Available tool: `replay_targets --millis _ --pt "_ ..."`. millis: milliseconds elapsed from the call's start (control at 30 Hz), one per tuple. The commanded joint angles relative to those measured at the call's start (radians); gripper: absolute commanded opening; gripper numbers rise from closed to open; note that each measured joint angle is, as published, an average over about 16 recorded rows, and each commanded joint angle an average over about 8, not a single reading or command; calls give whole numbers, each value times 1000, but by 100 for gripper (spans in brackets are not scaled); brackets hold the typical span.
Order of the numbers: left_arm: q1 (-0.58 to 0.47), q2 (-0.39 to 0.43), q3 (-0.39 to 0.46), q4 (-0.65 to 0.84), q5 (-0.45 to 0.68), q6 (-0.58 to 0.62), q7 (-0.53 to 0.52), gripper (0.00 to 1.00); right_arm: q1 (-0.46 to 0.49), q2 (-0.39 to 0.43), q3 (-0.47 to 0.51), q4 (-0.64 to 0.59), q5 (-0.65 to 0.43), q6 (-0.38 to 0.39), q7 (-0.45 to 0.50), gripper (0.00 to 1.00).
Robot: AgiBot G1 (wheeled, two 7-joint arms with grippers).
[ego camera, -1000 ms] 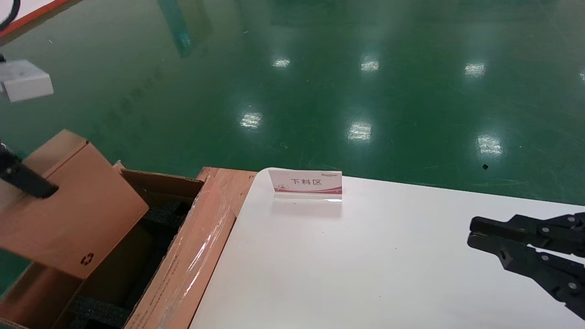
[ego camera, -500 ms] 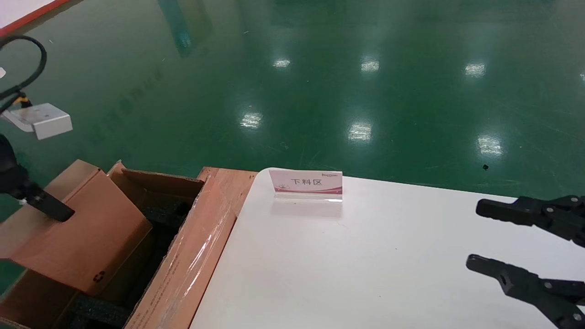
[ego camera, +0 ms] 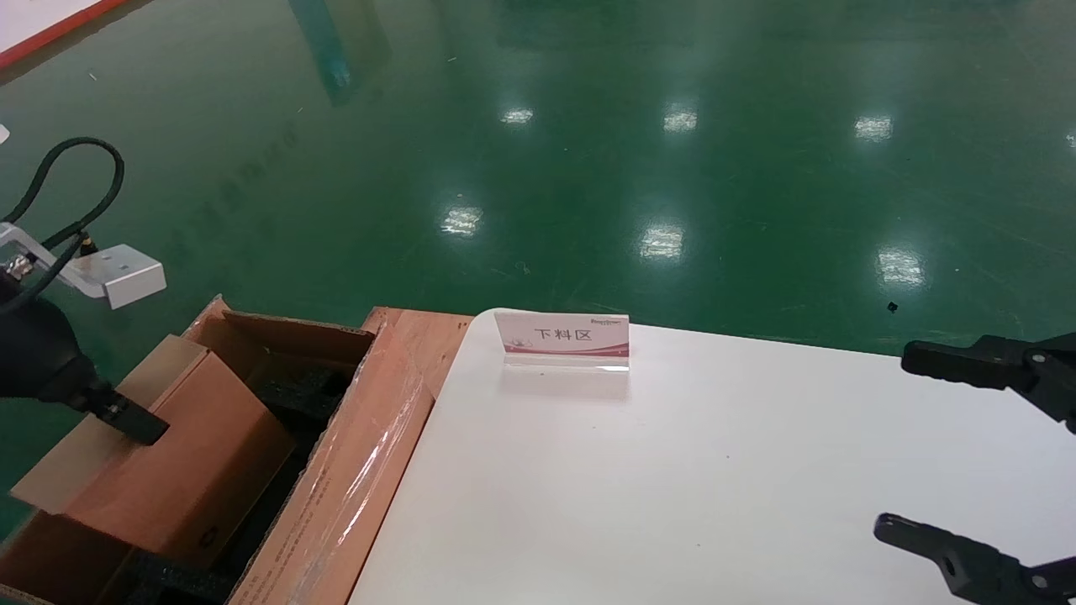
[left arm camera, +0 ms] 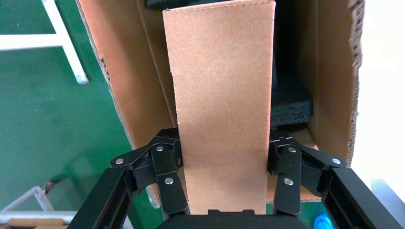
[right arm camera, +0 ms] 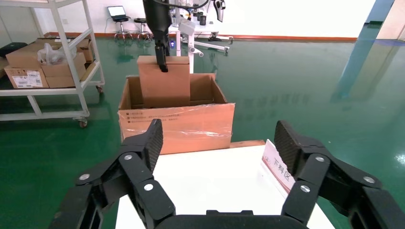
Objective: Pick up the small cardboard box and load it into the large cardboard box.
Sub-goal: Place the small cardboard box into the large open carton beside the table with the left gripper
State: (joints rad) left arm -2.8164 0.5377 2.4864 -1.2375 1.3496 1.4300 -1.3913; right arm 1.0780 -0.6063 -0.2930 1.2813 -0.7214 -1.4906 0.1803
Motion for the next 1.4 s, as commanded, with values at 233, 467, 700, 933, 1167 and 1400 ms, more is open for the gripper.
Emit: replay_targets --millis 233,467,700,933,1167,1400 --pt "2 -16 14 -47 54 -2 -61 0 0 0 0 0 0 0 0 100" --pt "14 -16 20 -73 97 -11 -103 0 0 0 -1 0 1 0 0 100" --pt "38 -12 22 -81 130 -37 -129 0 0 1 -1 0 1 1 -1 100" --pt "59 -16 21 -75 156 -74 -141 0 0 1 -2 0 1 1 -1 100" --pt "78 -18 19 -59 172 -109 -137 0 0 1 -2 0 1 1 -1 100" --pt "98 -22 18 -39 178 -139 -128 0 1 1 -2 0 2 1 -1 100"
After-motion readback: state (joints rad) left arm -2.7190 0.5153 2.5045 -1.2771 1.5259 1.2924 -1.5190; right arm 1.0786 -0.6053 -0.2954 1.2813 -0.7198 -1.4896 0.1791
